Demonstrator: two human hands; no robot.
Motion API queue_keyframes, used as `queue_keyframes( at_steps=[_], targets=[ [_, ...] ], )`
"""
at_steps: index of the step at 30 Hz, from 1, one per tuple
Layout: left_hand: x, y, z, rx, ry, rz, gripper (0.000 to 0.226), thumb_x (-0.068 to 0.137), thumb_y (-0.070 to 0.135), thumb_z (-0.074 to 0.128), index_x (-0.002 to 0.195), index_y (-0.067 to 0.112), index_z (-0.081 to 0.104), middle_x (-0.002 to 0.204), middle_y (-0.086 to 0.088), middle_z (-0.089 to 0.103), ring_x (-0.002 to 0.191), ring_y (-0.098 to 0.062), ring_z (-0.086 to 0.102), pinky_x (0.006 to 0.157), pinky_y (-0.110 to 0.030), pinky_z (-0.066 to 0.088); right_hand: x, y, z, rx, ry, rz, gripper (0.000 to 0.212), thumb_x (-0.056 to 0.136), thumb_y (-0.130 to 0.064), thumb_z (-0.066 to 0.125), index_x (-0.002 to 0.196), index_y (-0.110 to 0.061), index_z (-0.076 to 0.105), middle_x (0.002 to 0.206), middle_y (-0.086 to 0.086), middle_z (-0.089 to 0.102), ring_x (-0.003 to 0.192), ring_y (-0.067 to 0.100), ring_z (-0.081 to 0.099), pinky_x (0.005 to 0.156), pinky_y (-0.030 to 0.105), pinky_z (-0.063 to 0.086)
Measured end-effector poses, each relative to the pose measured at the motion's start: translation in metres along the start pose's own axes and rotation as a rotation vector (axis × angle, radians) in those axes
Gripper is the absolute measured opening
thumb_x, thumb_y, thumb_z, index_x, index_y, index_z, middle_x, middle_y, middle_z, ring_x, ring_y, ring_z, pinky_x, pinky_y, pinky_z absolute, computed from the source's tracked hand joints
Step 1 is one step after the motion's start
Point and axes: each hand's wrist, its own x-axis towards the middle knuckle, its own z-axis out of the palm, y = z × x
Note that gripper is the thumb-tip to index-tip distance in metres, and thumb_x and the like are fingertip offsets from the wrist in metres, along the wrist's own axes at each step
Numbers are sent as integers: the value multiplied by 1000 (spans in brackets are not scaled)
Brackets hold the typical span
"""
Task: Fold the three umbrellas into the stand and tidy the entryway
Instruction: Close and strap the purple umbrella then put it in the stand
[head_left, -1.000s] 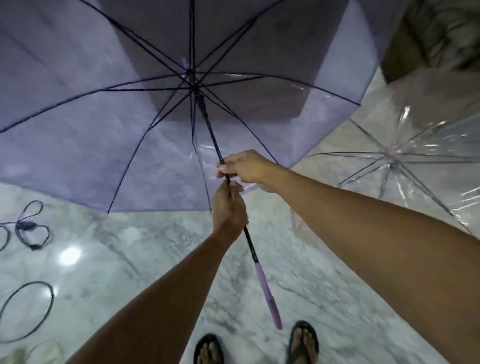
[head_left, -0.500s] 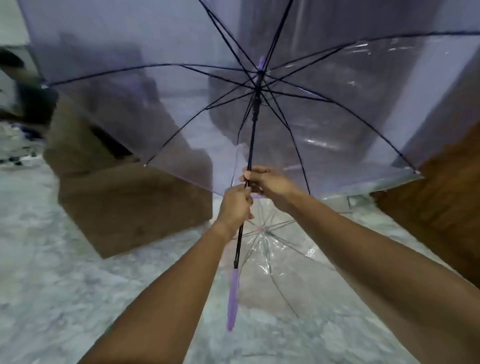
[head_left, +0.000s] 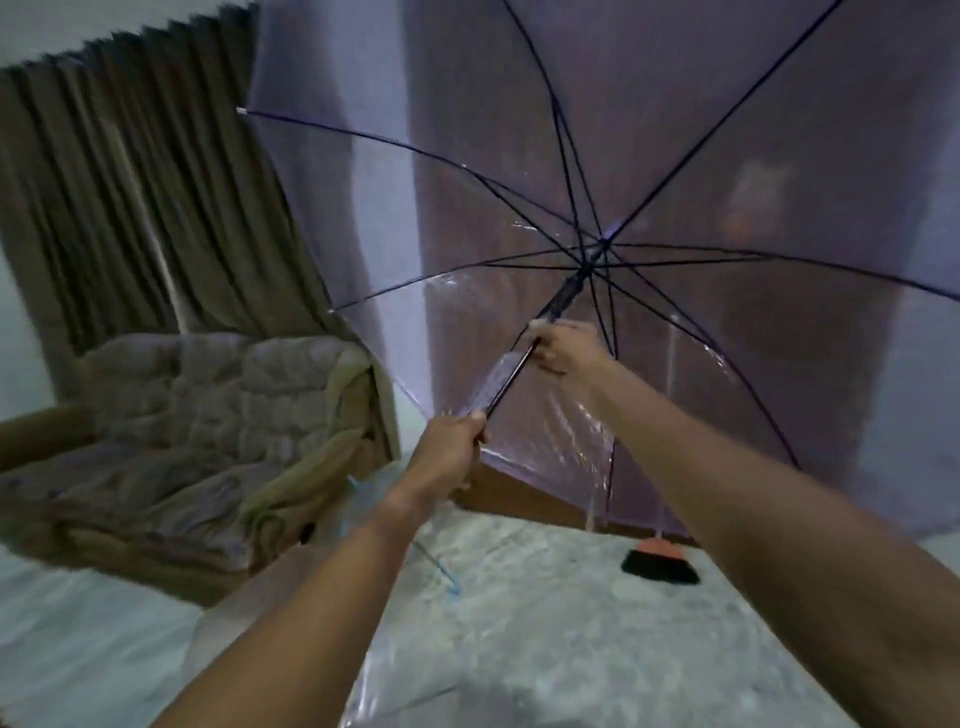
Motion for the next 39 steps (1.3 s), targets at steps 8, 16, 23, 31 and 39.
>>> queue_keyframes(
  at_steps=[8, 16, 23, 31, 39],
  targets=[
    [8, 108, 205, -106, -383, 70, 40, 106, 30, 40, 69, 19, 52, 42, 11, 32, 37, -9, 27, 44, -19, 26, 31, -72, -246, 163, 410, -53, 25, 106, -29, 50, 112, -6, 58, 73, 5, 68, 53, 17, 65, 41, 22, 49],
    [6, 145, 323, -20, -632, 248, 49, 108, 36, 37, 65, 15, 47, 40, 8, 33, 35, -11, 31, 45, -19, 30, 49, -124, -400, 111, 635, -99, 35, 109, -30, 39, 78, -16, 50, 62, 0, 42, 48, 12, 42, 44, 20, 38],
    [37, 148, 375, -51, -671, 352, 49, 108, 33, 38, 61, 18, 37, 44, 4, 31, 34, -11, 31, 45, -24, 28, 50, -136, -437, 123, 700, -157, 22, 109, -26, 35, 94, -11, 44, 64, 3, 41, 32, 14, 56, 56, 29, 50],
    [84, 145, 397, -196, -809, 263, 52, 109, 31, 37, 58, 19, 36, 43, 4, 29, 31, -12, 26, 45, -24, 22, 64, -95, -403, 202, 697, -107, 26, 110, -25, 35, 92, -11, 45, 64, 5, 46, 45, 20, 63, 40, 26, 52],
    [97, 134, 420, -170, -773, 282, 52, 107, 32, 40, 58, 18, 44, 44, 4, 37, 41, -16, 34, 54, -30, 30, 90, -44, -391, 296, 785, -101, 33, 109, -24, 34, 77, -22, 37, 60, -2, 23, 29, 6, 19, 29, 16, 17]
  ],
)
